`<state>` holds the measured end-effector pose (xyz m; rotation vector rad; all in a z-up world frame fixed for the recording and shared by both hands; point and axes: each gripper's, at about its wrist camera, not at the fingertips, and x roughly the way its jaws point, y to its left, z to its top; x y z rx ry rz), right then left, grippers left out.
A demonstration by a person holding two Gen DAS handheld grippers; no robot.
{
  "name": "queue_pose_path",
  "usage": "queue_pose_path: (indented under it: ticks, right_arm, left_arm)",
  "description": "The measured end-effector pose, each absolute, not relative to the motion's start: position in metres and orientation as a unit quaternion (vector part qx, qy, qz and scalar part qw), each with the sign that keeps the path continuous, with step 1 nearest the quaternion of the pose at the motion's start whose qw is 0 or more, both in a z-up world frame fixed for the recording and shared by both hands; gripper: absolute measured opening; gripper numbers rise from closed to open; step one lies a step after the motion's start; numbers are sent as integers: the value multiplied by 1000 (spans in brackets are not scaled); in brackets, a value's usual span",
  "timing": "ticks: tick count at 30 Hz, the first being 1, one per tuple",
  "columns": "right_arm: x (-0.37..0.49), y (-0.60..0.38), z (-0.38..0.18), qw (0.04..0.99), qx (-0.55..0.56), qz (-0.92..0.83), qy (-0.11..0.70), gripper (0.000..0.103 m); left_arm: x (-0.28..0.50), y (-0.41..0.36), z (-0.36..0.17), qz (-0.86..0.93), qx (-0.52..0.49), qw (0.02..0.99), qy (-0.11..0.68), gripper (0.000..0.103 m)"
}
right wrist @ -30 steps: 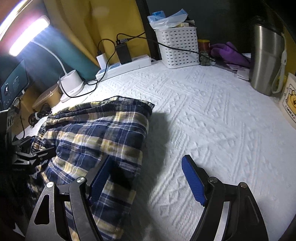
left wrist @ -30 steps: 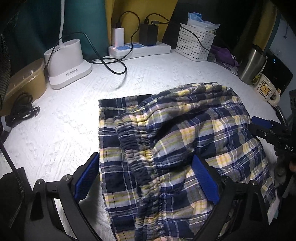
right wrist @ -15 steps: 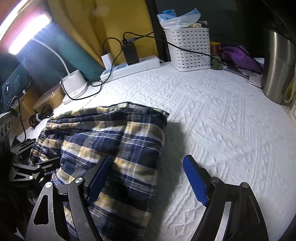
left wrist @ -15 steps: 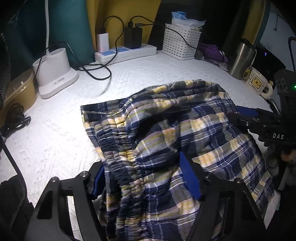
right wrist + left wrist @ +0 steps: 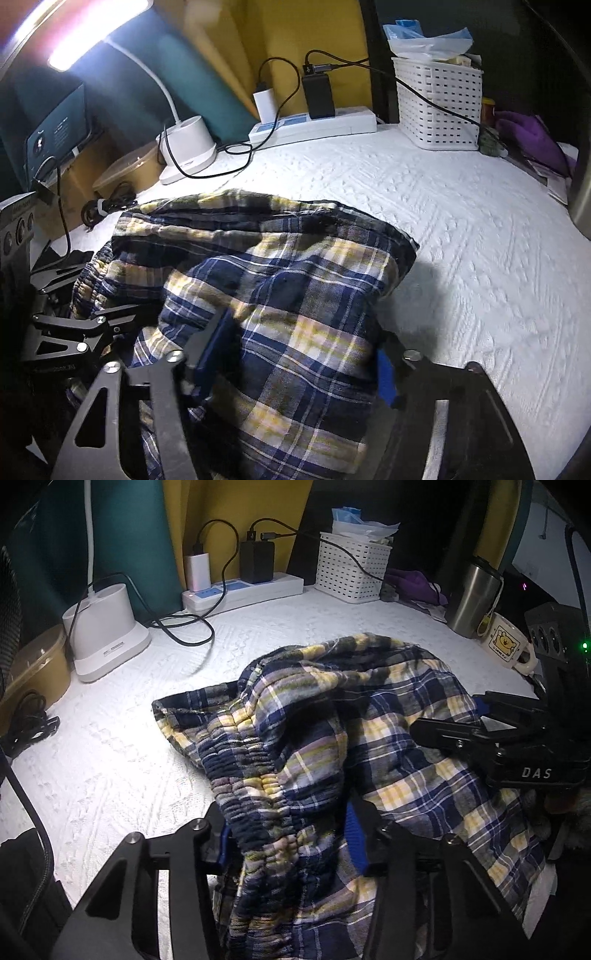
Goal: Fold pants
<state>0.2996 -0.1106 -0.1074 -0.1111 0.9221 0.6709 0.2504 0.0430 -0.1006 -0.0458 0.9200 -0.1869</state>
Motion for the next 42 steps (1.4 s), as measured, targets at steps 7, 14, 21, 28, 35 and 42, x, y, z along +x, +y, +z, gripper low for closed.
queue_pose_path:
  ticks: [7, 14, 21, 28, 35, 42]
  right_arm:
    - [291, -104, -103, 839, -55, 333, 427, 28]
    - [280, -107, -84, 849, -57, 333, 405, 27]
    - [258, -111, -60, 868, -79, 323, 369, 27]
    - [237, -115, -40, 879, -82, 320, 344, 27]
    - [214, -120, -22, 889, -80, 318, 321, 27]
    - [193, -124, -5, 898, -79, 315, 297, 27]
  left_arm:
    - [244, 40, -95, -94, -22, 896, 433, 34]
    - [231, 39, -78, -99, -24, 907, 407, 33]
    - [218, 37, -61, -95, -28, 915, 390, 33]
    - [198, 36, -44, -97, -27, 925, 366, 33]
    - [178, 37, -30, -101, -27, 934, 341, 33]
    - [158, 36, -16, -102, -24, 943, 316, 33]
